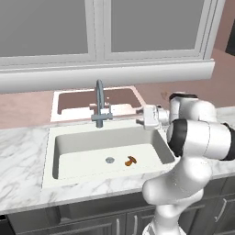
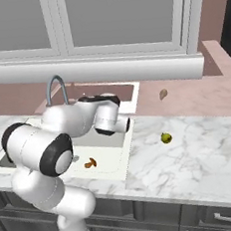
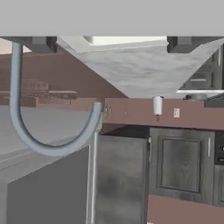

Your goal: Turn on the sink faucet. Then move the mushroom from the counter to the sink. Turn off the sink. Move the vegetable from the sink to the pot next to the stove. Finally move the pot to the rear right burner.

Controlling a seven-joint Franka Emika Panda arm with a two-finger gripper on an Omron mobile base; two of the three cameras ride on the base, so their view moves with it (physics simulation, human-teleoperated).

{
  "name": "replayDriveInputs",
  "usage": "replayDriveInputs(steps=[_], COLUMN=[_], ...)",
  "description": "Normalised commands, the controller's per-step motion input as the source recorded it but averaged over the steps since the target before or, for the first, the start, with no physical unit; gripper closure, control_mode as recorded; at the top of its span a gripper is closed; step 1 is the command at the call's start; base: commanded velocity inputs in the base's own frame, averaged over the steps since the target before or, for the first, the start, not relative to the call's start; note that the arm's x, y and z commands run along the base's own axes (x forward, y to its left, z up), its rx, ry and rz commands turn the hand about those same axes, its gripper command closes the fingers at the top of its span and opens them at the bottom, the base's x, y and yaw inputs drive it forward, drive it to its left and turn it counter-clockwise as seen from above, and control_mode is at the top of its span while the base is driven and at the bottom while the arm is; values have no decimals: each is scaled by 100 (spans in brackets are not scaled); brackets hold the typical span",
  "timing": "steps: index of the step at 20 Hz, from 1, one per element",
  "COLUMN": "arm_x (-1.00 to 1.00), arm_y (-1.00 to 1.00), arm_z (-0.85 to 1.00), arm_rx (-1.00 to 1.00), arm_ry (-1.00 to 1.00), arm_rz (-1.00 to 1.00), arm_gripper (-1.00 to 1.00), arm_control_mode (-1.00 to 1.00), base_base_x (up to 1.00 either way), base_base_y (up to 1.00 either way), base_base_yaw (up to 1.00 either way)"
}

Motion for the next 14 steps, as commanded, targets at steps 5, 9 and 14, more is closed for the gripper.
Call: replayDriveInputs(steps=[5, 9, 14], arm_x=[-73, -74, -63], arm_y=[-1, -1, -2], arm_z=[27, 28, 33], arm_rx=[0, 0, -1], arm_ry=[9, 14, 18], arm_rz=[-3, -5, -11], arm_gripper=[-100, -100, -100], arm_control_mode=[-100, -100, -100], base_base_x=[0, 0, 0], base_base_y=[0, 0, 0], base_base_yaw=[0, 0, 0])
